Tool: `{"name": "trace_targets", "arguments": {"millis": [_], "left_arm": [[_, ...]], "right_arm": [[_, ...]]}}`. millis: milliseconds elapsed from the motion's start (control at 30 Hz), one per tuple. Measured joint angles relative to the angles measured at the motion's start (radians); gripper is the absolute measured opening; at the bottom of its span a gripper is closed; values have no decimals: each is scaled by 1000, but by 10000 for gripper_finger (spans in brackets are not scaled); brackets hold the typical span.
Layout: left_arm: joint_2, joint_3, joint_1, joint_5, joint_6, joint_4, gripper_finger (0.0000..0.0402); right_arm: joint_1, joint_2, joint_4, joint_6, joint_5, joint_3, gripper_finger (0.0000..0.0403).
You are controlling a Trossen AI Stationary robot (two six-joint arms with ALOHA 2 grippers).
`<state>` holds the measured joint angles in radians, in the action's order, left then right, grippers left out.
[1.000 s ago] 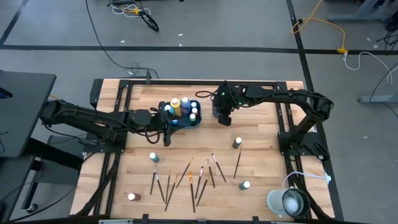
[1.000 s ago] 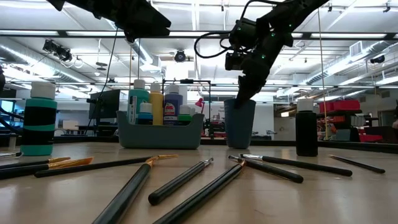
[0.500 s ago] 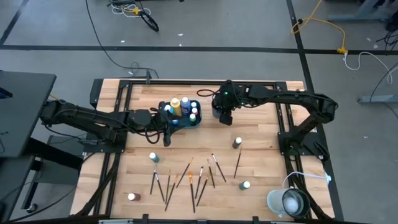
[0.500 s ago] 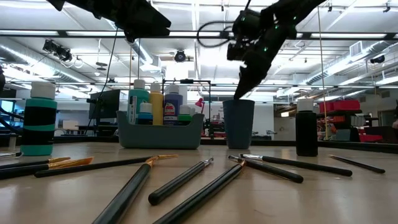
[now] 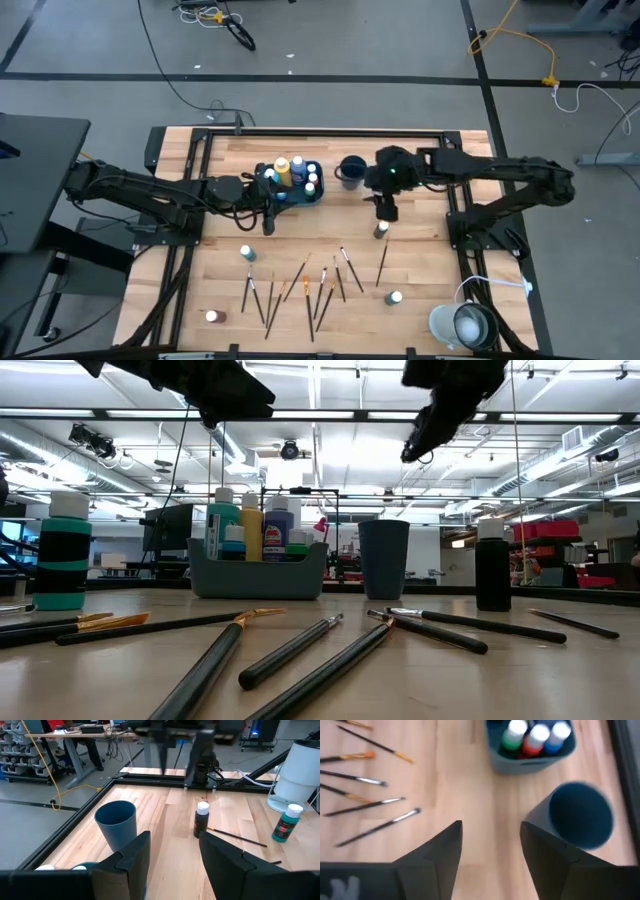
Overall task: Pick & Place Paint Supplies
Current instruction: Put the black paint bottle into the blue bin
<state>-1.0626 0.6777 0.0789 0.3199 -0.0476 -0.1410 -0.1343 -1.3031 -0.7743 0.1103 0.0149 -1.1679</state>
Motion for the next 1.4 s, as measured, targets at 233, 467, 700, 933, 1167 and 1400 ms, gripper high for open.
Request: {"name": "trace_targets", "arguments": {"millis": [233,467,700,933,1167,1400], "left_arm": [[0,0,0,0,-5,-1,179],[0,0,0,0,-21,-2,179],[0,0,0,0,-23,-2,179],[0,0,0,0,-11,-9,179],[0,0,0,0,-16,-9,179],[0,0,0,0,-16,-11,179]], "right_arm": [[128,44,-31,-214,3,99,216],[181,51,124,-273,1,232,207],[186,172,279,-293,-8,400,206],[186,297,538,-292,-8,636,206],[186,334,652,-285,-11,751,206],[186,330,720,-223,-43,785,206]]}}
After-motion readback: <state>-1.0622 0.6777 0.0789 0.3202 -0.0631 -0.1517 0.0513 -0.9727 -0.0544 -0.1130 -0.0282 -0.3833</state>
